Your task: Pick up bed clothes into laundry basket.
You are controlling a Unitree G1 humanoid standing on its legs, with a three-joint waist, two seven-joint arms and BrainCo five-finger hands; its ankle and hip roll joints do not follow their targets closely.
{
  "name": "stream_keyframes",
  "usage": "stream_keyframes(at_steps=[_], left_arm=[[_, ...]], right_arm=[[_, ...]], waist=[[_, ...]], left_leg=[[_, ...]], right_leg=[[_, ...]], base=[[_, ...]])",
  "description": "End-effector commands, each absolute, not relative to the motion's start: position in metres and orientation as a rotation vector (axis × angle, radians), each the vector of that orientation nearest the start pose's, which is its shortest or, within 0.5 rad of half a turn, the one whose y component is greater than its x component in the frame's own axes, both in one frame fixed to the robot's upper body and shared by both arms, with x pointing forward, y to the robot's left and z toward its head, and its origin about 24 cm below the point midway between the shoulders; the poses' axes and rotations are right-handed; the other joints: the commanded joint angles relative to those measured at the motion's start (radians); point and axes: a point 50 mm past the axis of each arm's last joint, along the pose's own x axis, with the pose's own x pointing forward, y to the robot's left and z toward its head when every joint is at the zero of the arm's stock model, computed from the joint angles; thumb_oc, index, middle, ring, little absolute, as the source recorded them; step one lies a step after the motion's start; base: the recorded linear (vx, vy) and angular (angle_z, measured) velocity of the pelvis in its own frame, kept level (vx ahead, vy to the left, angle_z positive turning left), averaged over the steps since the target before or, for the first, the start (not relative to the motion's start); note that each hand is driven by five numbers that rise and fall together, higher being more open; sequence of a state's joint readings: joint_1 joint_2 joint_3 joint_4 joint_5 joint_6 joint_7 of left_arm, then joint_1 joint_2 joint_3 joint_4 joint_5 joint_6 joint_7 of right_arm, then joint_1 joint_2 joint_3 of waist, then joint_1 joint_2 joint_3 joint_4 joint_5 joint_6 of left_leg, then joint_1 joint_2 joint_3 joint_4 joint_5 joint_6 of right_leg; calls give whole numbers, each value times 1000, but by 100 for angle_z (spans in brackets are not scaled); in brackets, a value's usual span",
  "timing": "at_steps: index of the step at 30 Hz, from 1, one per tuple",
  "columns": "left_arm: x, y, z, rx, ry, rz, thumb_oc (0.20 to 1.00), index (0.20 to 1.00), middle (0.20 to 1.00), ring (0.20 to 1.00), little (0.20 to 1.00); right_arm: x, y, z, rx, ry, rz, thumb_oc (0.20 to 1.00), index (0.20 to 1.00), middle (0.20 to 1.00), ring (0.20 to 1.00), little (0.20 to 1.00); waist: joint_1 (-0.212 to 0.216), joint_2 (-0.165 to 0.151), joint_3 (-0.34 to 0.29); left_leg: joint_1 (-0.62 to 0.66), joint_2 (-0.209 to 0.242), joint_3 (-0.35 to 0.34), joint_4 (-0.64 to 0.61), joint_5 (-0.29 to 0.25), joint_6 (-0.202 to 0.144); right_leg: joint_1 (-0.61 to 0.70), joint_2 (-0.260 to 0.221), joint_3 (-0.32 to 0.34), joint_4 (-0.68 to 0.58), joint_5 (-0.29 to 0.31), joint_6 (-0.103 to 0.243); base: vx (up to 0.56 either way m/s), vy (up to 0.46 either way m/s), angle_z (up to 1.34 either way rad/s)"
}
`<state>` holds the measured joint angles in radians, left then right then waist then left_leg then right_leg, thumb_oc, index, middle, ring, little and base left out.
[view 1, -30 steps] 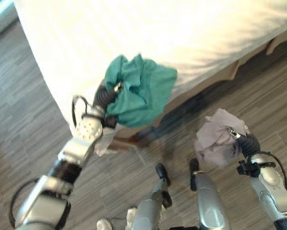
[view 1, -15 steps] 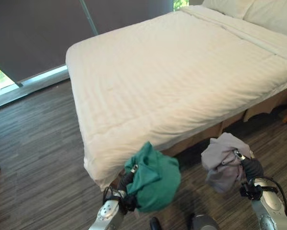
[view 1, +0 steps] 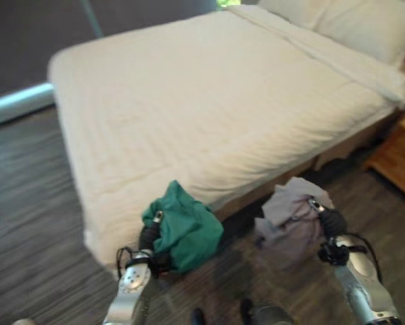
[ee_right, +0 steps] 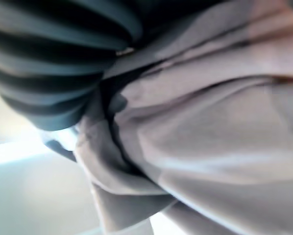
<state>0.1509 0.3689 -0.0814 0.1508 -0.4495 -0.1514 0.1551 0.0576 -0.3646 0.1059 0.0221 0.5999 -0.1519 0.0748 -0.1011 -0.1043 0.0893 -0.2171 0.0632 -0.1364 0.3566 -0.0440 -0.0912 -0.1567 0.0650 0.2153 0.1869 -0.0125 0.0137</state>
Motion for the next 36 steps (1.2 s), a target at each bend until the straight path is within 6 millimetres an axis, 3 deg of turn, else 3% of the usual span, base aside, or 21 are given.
stream_keyframes(at_steps=[1, 3, 4, 7, 8, 9, 10, 11, 13, 15, 18, 20, 21, 23, 24, 25, 26, 27, 29, 31, 36], left_arm=[[230, 243, 54, -60, -155, 261, 200, 200, 200, 200, 200], [224, 250, 50, -49, -139, 280, 200, 200, 200, 200, 200], [228, 253, 50, -62, -133, 262, 200, 200, 200, 200, 200], [240, 251, 60, -29, -166, 227, 200, 200, 200, 200, 200], [249, 252, 77, 16, -228, 196, 200, 200, 200, 200, 200], [249, 252, 77, 16, -230, 196, 200, 200, 200, 200, 200], [251, 253, 84, 32, -251, 192, 200, 200, 200, 200, 200], [252, 255, 76, 22, -208, 211, 200, 200, 200, 200, 200], [251, 258, 75, 14, -198, 235, 200, 200, 200, 200, 200], [244, 270, 85, 22, -246, 322, 200, 200, 200, 200, 200], [237, 279, 93, 40, -286, 373, 200, 200, 200, 200, 200], [236, 282, 94, 75, -298, 391, 200, 200, 200, 200, 200], [235, 286, 99, 91, -322, 416, 200, 200, 200, 200, 200], [232, 287, 103, 86, -343, 420, 200, 200, 200, 200, 200], [229, 290, 96, 90, -317, 443, 200, 200, 200, 200, 200], [228, 290, 94, 85, -312, 456, 200, 200, 200, 200, 200], [228, 290, 94, 85, -311, 455, 200, 200, 200, 200, 200], [228, 288, 89, 51, -304, 475, 200, 200, 200, 200, 200], [231, 284, 88, 13, -308, 474, 200, 200, 200, 200, 200], [235, 276, 91, 3, -322, 431, 200, 200, 200, 200, 200], [241, 257, 93, -28, -331, 303, 200, 200, 200, 200, 200]], right_arm=[[248, -212, 93, 300, -312, 126, 200, 200, 200, 200, 200], [243, -214, 91, 287, -288, 149, 200, 200, 200, 200, 200], [233, -233, 78, 258, -214, 85, 200, 200, 200, 200, 200], [229, -247, 68, 172, -159, -9, 200, 200, 200, 200, 200], [232, -250, 68, 196, -177, -45, 200, 200, 200, 200, 200], [232, -250, 68, 197, -179, -45, 200, 200, 200, 200, 200], [235, -249, 70, 177, -181, -44, 200, 200, 200, 200, 200], [229, -246, 42, 84, -19, -27, 200, 200, 200, 200, 200], [224, -248, 16, 26, 117, -47, 200, 200, 200, 200, 200], [218, -264, -18, -165, 309, -166, 200, 200, 200, 200, 200], [209, -284, -19, -230, 318, -287, 200, 200, 200, 200, 200], [191, -298, -8, -148, 222, -393, 200, 200, 200, 200, 200], [193, -303, 13, -77, 88, -450, 200, 200, 200, 200, 200], [190, -309, 29, -24, -33, -501, 200, 200, 200, 200, 200], [191, -315, 46, -19, -132, -541, 200, 200, 200, 200, 200], [192, -316, 51, 27, -181, -560, 200, 200, 200, 200, 200], [192, -316, 51, 27, -181, -561, 200, 200, 200, 200, 200], [194, -313, 60, 130, -265, -572, 200, 200, 200, 200, 200], [201, -301, 69, 226, -337, -501, 200, 200, 200, 200, 200], [207, -293, 77, 260, -370, -449, 200, 200, 200, 200, 200], [201, -281, 77, 336, -387, -396, 200, 200, 200, 200, 200]], waist=[[24, 11, 58], [21, 17, 68], [-23, 27, 67], [-60, 31, 83], [-45, 42, 132], [-45, 39, 133], [-14, 53, 152], [6, 52, 137], [39, 41, 117], [79, 43, 85], [58, 34, 61], [14, 37, 37], [-9, 34, 40], [-5, 21, 50], [31, 7, 55], [40, 4, 56], [40, 6, 53], [45, 7, 55], [42, 16, 54], [43, 34, 54], [-3, 88, 53]], left_leg=[[121, -27, -273, -82, -113, 16], [162, -39, -297, -108, -130, 14], [211, -13, -177, -261, -120, 41], [230, -37, -98, -319, -86, 58], [246, -45, -14, -304, -98, 71], [245, -47, -14, -305, -95, 70], [242, -37, 34, -299, -88, 66], [248, -23, 181, -350, -45, 83], [241, -21, 283, -348, -38, 86], [252, 12, 475, -311, -77, 91], [289, 12, 591, -328, -92, 91], [306, 42, 639, -303, -92, 70], [294, 77, 645, -235, -93, 56], [252, 93, 528, -162, -30, 39], [224, 65, 305, -172, -30, 31], [212, 47, 207, -189, -25, 24], [216, 47, 206, -193, -32, 25], [194, 38, 101, -208, -12, 12], [192, 30, 6, -239, -6, 2], [195, 6, -32, -249, -9, 3], [273, -12, 81, -398, 1, 41]], right_leg=[[61, -67, 242, -135, 96, 166], [43, -53, 295, -134, 104, 183], [-9, -78, 296, -153, 161, 218], [-71, -113, 295, -173, 221, 248], [-127, -125, 134, -154, 222, 228], [-129, -127, 134, -152, 223, 229], [-141, -175, -62, -92, 172, 185], [-99, -173, -231, 62, 72, 146], [-24, -218, -377, 71, 22, 127], [80, -315, -614, 88, -12, 139], [68, -320, -597, 24, 26, 173], [82, -252, -504, -61, 20, 165], [87, -221, -463, -73, 2, 148], [89, -165, -364, -97, -11, 106], [109, -143, -251, -129, 2, 92], [112, -135, -206, -135, 11, 88], [116, -134, -207, -138, 5, 90], [115, -126, -145, -138, 19, 90], [113, -108, -63, -154, 37, 104], [116, -95, -2, -168, 45, 112], [79, -112, 65, -197, 81, 153]], base=[[27, 179, -198], [-144, 372, -234], [-230, 486, -190], [-250, 554, -110], [-191, 203, -83], [-310, 309, -219], [-392, 309, -277], [-477, 359, -362], [-326, 170, -271], [-241, 48, -199], [-65, -56, -264], [110, -168, -270], [76, -128, -210], [-6, -135, -128], [-7, -103, -212], [71, -45, -297], [44, 7, -306], [50, 34, -218], [35, 79, -80], [67, 139, -146], [-42, 284, -118]])
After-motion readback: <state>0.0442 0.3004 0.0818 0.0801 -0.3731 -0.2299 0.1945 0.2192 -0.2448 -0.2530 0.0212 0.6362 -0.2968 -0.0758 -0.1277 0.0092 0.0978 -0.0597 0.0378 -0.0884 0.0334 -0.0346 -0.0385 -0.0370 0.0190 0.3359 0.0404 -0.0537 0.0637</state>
